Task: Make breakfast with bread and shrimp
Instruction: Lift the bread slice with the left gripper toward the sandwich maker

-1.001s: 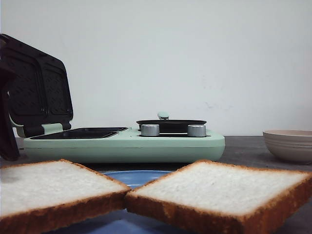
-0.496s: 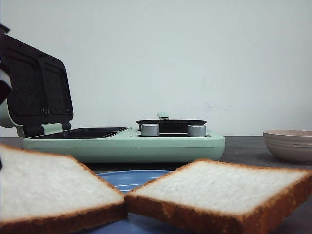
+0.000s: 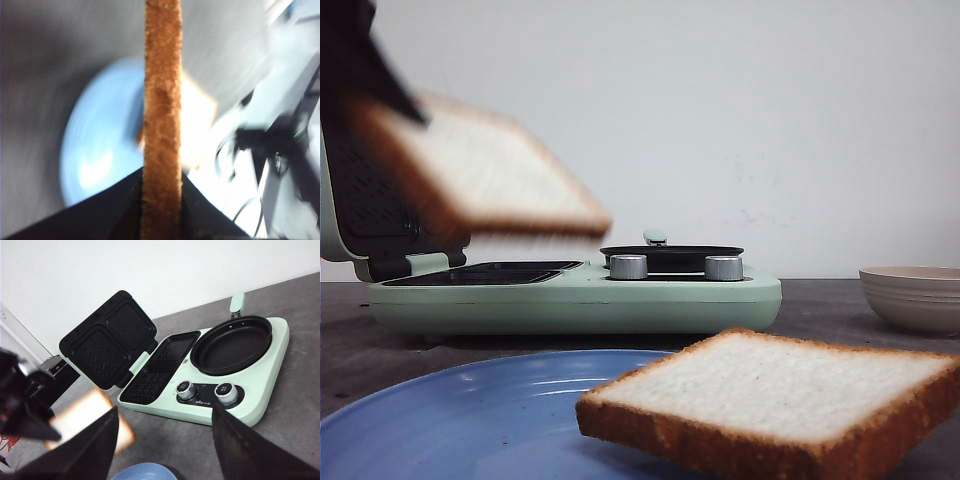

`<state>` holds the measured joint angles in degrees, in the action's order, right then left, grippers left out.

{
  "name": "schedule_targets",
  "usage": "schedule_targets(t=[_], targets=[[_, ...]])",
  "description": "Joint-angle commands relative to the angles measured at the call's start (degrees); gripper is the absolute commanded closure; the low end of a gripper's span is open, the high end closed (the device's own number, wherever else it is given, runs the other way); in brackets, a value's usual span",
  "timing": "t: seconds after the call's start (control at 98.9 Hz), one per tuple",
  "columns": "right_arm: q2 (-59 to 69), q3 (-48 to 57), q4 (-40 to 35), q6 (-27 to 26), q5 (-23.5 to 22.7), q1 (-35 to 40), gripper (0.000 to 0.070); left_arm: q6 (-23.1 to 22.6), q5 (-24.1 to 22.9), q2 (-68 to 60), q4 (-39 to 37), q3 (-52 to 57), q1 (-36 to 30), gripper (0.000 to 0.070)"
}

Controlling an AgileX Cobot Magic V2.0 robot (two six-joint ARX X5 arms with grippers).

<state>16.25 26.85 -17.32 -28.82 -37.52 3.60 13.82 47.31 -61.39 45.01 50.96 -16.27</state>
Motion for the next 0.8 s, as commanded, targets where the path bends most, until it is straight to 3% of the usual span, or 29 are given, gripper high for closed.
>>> schedule_targets(t=[0.0, 0.303, 0.445, 0.546, 0.688, 0.789], targets=[[0.07, 0.83, 0.57, -0.74, -0.09, 0.02, 0.0342, 2.64, -1.01, -0.33, -2.12, 3.37, -0.26, 0.0697], [0.07, 0.83, 0.57, -0.81, -0.02, 0.04, 0.0342, 5.16, -23.89, -2.34, -12.22, 13.73, -0.98, 0.0697], [0.07, 0.83, 0.68, -0.76, 0.02, 0.04, 0.0342, 5.14, -29.66, -6.36, -15.89, 17.49, -1.16, 0.0696], [0.07, 0.83, 1.03, -0.72, 0.09, 0.13, 0.0341, 5.01, -33.64, -11.02, -16.20, 21.18, -1.81, 0.0695], [0.07, 0.83, 0.96, -0.55, 0.46, 0.98, 0.0341, 4.07, -48.52, -18.60, -14.25, 27.39, -3.37, 0.0694], [0.07, 0.83, 0.96, -0.55, 0.46, 1.44, 0.0341, 1.77, -54.58, -24.24, -12.52, 31.74, -4.52, 0.0694]])
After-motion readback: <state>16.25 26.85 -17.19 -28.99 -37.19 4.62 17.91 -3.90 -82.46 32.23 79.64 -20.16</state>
